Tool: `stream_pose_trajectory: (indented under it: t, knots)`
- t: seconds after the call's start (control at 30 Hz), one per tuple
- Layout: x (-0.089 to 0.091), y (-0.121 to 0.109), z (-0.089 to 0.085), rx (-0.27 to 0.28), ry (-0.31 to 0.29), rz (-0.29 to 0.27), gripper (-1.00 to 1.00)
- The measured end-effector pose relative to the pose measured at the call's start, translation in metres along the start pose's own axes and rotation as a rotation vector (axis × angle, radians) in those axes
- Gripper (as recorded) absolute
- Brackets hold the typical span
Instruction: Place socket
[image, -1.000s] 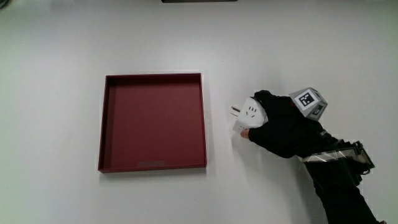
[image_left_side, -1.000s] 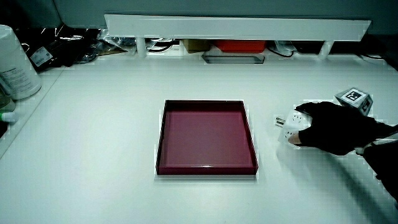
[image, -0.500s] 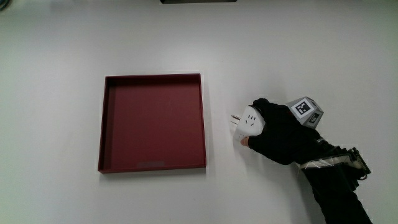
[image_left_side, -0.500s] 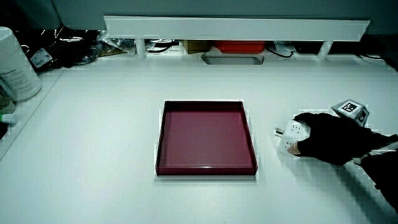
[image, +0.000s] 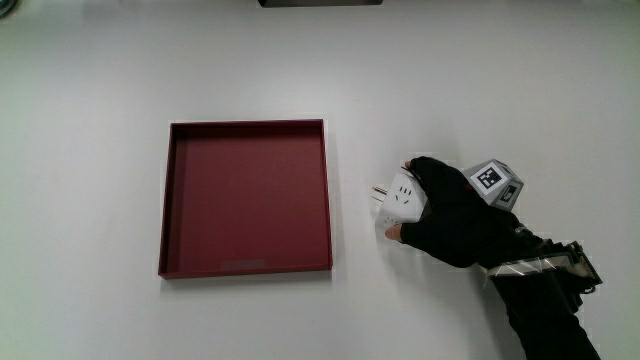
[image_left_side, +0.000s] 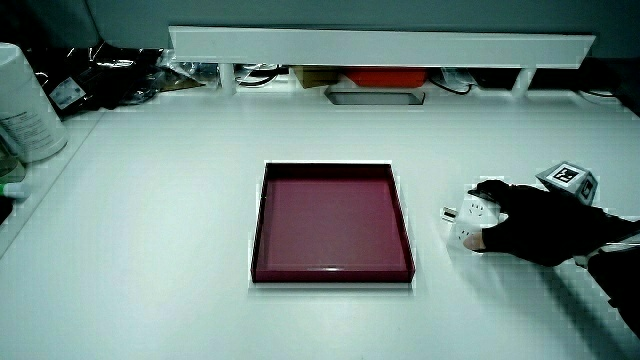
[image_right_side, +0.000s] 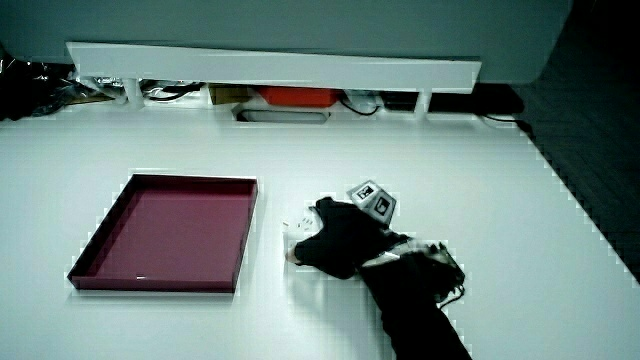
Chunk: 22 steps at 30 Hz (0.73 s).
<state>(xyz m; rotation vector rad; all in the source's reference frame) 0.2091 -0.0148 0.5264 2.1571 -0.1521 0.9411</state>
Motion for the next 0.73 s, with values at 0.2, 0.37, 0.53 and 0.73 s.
stream_pose_trajectory:
  t: [0.2, 0.37, 0.53, 0.73]
  knots:
    - [-0.022, -0.015, 0.018, 0.02, -0.091, 0.043, -0.81]
    - [-0.033, -0.026, 0.041, 0.002, -0.087, 0.169, -1.0]
    - [-0.068, -0.053, 0.064, 0.056, -0.268, 0.095, -1.0]
    - [-0.087, -0.073, 0.077, 0.09, -0.377, 0.04, -1.0]
